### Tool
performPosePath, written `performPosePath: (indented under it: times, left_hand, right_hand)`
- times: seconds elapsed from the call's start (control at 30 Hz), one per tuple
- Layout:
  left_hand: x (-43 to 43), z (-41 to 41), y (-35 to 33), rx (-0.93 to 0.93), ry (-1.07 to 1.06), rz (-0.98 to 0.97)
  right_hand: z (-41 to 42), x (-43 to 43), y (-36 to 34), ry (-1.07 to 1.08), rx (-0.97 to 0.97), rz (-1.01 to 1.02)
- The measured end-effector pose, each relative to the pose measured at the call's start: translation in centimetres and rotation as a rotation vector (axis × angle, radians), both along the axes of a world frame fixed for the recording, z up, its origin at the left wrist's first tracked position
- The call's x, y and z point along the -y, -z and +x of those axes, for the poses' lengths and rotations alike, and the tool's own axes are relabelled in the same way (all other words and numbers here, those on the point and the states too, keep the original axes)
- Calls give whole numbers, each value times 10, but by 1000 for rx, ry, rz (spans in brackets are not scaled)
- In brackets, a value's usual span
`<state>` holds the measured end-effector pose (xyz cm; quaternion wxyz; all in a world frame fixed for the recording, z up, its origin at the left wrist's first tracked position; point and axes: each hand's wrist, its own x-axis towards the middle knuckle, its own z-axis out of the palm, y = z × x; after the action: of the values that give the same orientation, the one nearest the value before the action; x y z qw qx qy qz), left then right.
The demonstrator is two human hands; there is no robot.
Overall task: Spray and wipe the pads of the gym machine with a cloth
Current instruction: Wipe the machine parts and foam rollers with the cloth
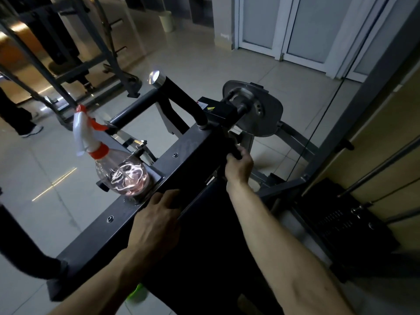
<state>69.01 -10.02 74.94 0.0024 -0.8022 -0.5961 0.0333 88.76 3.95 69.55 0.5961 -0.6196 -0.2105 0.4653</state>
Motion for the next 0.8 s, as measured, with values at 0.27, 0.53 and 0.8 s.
performPosePath:
  times: [0.27, 0.53, 0.8]
  left_hand:
    - [-1, 5, 5, -209, 47, 38]
    - [1, 3, 9, -205, 66, 91]
    - [11, -2, 4, -34, 54, 84]
  right_hand:
    - [-52, 93, 24, -281, 27, 3]
    - [-22, 22, 16, -36, 13, -149]
    - [-66, 113, 13, -353, 58, -22]
